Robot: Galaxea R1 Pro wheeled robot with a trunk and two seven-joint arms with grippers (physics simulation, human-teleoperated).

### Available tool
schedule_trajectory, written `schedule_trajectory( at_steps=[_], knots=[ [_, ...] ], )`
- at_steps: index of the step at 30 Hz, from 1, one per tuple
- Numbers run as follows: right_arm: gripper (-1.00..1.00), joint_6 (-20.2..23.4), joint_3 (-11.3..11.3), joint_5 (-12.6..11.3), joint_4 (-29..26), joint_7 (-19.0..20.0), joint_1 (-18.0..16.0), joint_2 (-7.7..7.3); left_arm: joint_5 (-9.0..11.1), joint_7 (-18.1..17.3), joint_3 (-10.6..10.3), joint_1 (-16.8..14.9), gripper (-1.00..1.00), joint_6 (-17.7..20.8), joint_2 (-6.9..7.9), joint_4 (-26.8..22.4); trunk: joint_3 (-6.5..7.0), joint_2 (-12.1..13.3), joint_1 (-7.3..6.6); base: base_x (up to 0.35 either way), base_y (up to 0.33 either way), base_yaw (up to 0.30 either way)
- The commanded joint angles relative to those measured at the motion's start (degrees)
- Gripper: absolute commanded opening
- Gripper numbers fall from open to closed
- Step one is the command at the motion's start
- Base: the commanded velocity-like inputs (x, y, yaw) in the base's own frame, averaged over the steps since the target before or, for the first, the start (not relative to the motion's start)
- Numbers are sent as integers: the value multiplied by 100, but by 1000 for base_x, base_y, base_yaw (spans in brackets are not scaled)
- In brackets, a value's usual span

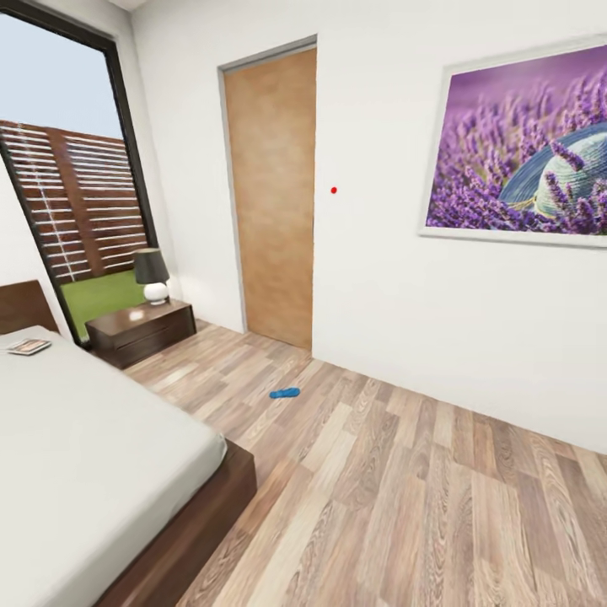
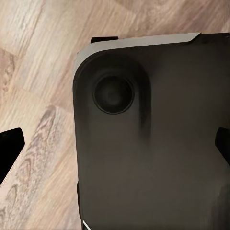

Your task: In the bedroom, move the book from the bed onto either nightstand, and place the two sandals side by side next to the bed.

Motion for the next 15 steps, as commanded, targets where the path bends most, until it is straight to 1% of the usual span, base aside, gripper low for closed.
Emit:
schedule_trajectory(
  at_steps=[1,15],
  knots=[
    [100,-3,0,0,4,2,-4,0,-10,0,-4,2,100,-12,1,-6,-4,-2,1,139,-86,-209],
    [100,-3,0,-1,4,2,-5,1,-10,0,-4,2,100,-12,8,-6,-4,-2,1,139,-86,-209]
  ],
)
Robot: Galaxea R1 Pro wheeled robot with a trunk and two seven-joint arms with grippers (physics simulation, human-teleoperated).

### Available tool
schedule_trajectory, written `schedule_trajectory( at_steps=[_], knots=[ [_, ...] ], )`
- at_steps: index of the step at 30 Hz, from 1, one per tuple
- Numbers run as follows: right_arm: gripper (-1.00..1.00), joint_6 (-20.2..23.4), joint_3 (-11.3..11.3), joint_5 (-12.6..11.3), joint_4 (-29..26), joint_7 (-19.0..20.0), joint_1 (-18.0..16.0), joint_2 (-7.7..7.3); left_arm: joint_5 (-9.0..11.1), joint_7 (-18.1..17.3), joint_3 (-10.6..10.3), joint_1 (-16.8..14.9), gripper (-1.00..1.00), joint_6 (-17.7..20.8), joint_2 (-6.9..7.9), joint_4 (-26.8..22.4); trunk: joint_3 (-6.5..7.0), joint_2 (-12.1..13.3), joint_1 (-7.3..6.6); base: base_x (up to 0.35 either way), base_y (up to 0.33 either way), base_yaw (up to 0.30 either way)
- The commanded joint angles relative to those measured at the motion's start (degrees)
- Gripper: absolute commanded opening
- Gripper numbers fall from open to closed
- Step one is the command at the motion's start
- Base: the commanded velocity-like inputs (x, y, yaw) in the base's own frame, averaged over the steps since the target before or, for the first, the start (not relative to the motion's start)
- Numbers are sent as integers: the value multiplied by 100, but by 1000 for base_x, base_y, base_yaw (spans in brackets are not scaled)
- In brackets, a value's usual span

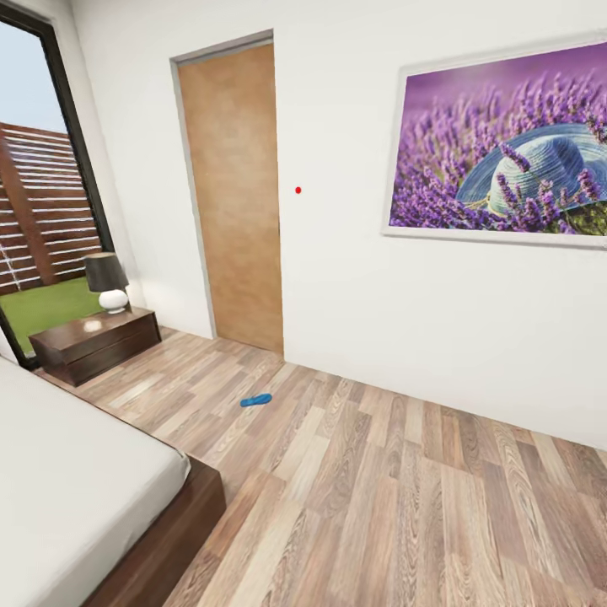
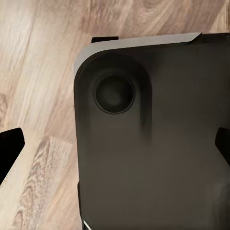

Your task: In the bedroom, move the book from the bed onto either nightstand, and place the two sandals side by side next to the bed.

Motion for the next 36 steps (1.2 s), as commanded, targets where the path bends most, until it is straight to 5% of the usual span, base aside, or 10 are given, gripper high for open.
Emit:
schedule_trajectory(
  at_steps=[1,36],
  knots=[
    [100,-3,0,1,4,2,-4,0,-10,0,-4,2,100,-12,0,-6,-5,-2,1,139,-86,-209],
    [100,-9,0,0,4,2,-3,2,-10,0,13,2,100,-12,3,-6,-5,-2,1,139,-83,-209]
  ],
)
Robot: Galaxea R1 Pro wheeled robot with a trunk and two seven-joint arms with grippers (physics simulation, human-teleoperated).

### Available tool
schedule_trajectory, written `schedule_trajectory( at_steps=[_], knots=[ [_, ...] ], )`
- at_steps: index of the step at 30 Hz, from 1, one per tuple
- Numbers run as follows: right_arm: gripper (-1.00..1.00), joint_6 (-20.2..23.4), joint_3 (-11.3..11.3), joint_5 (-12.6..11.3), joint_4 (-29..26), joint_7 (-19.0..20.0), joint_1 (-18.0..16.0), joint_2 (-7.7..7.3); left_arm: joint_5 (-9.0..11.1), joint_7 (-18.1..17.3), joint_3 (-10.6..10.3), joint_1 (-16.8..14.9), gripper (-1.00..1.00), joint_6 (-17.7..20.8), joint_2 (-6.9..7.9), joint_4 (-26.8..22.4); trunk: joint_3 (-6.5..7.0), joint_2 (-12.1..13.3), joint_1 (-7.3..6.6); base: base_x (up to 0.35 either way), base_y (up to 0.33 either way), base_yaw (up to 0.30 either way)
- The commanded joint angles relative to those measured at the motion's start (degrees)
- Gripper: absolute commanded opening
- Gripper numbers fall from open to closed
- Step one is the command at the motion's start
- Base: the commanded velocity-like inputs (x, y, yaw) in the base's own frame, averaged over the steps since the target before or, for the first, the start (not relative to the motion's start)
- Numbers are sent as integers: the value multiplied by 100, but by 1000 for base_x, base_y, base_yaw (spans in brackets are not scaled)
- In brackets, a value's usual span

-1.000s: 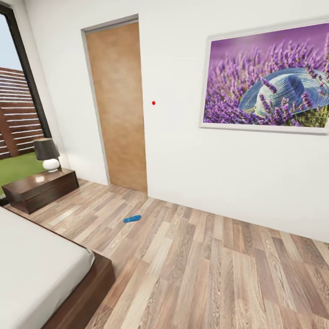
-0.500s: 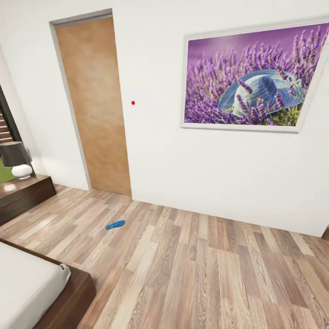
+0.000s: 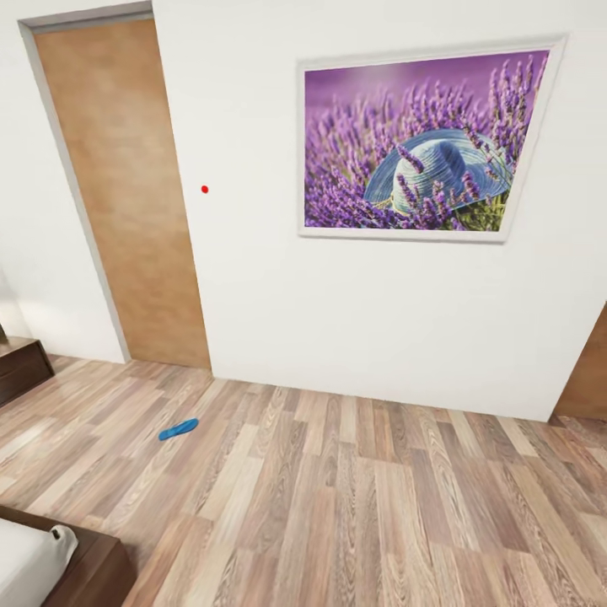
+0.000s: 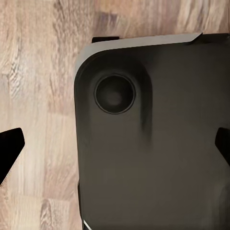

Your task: In the bedroom, move the book from the bed onto either nightstand, and place the two sandals side by side next to the bed.

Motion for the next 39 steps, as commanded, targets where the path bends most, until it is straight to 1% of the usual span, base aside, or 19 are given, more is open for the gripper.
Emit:
schedule_trajectory(
  at_steps=[1,39],
  knots=[
    [100,-5,0,1,4,2,-4,0,-10,0,-3,2,100,-12,1,-6,-5,-2,1,139,-83,-209],
    [100,-8,0,-12,4,2,-5,0,-3,0,4,2,100,-14,1,-6,-5,-2,1,138,-83,-209]
  ],
)
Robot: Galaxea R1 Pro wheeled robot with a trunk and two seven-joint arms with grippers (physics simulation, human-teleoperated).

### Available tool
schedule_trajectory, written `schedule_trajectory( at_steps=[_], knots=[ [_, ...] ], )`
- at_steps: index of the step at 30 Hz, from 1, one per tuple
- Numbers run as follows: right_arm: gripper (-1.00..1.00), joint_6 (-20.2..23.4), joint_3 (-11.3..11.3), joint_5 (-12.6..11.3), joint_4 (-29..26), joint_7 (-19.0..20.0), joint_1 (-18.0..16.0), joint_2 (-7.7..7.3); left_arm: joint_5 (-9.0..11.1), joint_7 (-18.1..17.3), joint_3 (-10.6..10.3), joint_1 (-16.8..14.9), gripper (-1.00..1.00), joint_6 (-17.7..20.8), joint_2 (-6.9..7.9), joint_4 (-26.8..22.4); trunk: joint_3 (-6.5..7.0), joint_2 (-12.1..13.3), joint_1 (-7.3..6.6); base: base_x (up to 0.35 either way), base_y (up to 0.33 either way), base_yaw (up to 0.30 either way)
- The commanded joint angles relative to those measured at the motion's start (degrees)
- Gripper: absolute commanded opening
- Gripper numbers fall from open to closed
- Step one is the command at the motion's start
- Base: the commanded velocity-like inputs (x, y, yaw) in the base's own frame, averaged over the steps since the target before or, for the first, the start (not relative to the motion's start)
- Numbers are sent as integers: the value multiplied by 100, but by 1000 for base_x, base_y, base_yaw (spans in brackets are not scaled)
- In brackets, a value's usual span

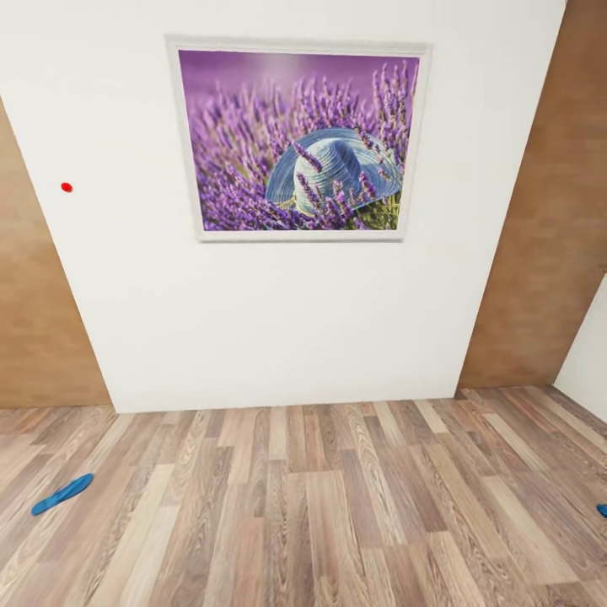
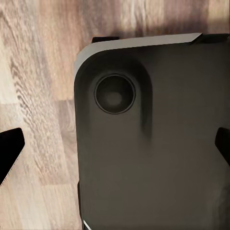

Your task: In the bedroom, move the book from the bed onto either nightstand, and place the two sandals side by side next to the bed.

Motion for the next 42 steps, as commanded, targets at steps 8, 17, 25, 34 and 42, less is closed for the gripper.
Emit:
schedule_trajectory(
  at_steps=[8,17,25,34,42],
  knots=[
    [100,-4,1,-5,4,2,-5,0,-8,0,-2,2,100,-18,4,-6,-5,-2,1,138,-83,-205],
    [100,-4,1,-9,4,2,-5,7,0,0,-2,2,100,-19,9,-6,-5,-2,1,134,-50,-203],
    [100,-4,1,-14,4,2,-5,7,6,0,0,2,100,-19,10,-6,-5,-2,1,131,-7,-201],
    [100,-4,1,-14,4,1,-4,7,9,0,0,2,100,-19,10,-6,-5,-2,1,131,-1,-198],
    [100,-4,1,-15,4,-25,-5,6,17,0,0,2,100,-19,17,-6,-5,-2,1,141,38,-107]
  ],
)
